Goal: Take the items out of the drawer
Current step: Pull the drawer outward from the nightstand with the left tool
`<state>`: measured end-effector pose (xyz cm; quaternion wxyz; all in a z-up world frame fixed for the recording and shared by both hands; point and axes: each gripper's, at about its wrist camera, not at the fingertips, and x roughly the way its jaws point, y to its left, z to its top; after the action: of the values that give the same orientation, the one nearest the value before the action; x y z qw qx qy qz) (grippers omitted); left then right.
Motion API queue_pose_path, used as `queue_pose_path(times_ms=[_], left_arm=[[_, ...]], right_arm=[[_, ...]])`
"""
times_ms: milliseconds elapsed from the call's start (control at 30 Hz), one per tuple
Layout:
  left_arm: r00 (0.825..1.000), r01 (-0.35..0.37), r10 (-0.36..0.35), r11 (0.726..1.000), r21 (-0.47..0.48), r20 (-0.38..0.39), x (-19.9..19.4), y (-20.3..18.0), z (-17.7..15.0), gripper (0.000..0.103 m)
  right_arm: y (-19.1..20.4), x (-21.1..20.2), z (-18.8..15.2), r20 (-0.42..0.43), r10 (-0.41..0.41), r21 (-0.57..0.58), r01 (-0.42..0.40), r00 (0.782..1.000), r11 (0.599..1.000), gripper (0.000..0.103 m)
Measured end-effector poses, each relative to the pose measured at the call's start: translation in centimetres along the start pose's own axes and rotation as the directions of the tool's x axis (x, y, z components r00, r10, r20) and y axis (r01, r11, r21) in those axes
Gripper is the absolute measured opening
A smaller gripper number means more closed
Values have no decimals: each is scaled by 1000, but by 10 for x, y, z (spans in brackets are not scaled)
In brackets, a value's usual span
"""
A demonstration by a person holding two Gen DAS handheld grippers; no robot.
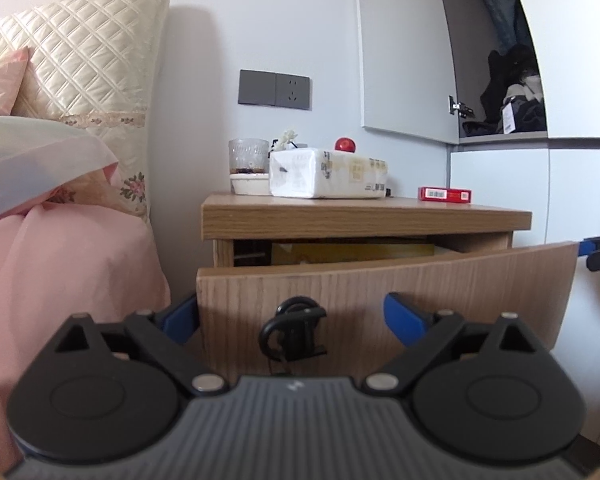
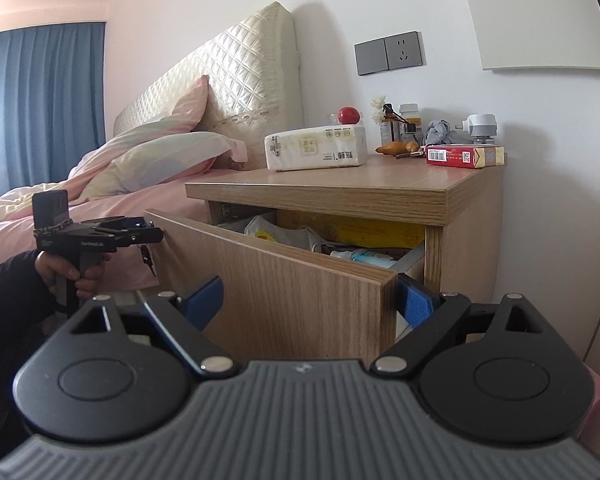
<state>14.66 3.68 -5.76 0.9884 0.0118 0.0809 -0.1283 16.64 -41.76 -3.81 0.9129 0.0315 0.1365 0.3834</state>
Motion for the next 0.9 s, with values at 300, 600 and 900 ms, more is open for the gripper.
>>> queue_pose_path(times_ms=[300, 600, 900], left_arm=[[1000, 3, -3, 1000, 2, 7, -27, -6, -5, 97], [1000, 5, -4, 1000, -2, 21, -50, -13, -10, 97], [1000, 3, -3, 1000, 1, 29, -74, -21, -15, 99]], right_arm=[[17, -19, -6, 0, 21, -12, -21, 1000, 1000, 94], [33, -36, -12, -7, 42, -37, -43, 999, 998, 94], [47, -53, -17, -13, 71, -49, -72, 997, 996, 94]])
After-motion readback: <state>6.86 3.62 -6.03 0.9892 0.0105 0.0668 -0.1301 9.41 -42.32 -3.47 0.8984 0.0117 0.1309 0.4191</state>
